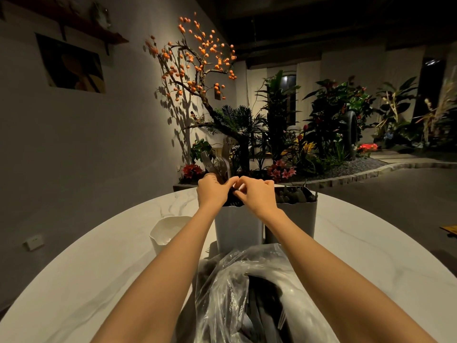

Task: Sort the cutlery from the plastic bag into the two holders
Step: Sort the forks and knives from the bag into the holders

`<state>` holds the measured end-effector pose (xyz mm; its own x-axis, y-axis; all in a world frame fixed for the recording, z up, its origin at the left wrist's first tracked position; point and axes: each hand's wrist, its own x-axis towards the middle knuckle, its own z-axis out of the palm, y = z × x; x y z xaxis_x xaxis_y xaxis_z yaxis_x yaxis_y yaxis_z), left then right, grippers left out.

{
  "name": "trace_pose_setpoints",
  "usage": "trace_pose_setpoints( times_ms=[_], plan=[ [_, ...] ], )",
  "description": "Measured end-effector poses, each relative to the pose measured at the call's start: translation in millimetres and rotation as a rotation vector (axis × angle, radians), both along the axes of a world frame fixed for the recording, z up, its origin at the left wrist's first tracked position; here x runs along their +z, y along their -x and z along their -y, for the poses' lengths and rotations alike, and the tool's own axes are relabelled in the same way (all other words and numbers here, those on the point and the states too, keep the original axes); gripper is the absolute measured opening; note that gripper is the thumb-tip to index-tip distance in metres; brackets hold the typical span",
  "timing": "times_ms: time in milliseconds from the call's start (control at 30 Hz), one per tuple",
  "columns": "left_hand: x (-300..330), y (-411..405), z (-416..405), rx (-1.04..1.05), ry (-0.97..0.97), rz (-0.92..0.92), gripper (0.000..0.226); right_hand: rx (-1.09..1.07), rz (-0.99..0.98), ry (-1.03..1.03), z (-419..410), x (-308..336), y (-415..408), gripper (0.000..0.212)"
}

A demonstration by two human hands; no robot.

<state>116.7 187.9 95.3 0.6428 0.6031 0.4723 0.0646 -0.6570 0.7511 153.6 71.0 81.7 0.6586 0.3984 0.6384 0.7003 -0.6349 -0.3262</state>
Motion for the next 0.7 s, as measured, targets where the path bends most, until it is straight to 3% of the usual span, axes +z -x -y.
trace_pose_setpoints(
  times_ms=[167,267,333,433,533,700],
  plan=[
    [1,1,-9,-0.052,-0.018,-0.19,0.045,0.03,-0.1,-0.065,-4,2,-3,0.025],
    [2,0,-10,-0.083,0.009,-0.229,0.042,0.118,-0.132,-0.25,-5,9,-3,0.046],
    [4,-1,-7,-0.096,0.016,-0.227,0.034,0.259,-0.201,-0.268,-9,14,-1,0.059],
    [4,-2,-4,-0.108,0.027,-0.232,0.032,0.398,-0.324,-0.348,-15,21,2,0.043],
    [2,2,-3,-0.195,0.07,-0.187,0.037,0.326,-0.258,-0.454,-12,23,0,0.017],
    [0,9,-1,-0.341,0.083,-0.117,0.041,0.157,-0.284,-0.354,-6,18,-14,0.024]
  ],
)
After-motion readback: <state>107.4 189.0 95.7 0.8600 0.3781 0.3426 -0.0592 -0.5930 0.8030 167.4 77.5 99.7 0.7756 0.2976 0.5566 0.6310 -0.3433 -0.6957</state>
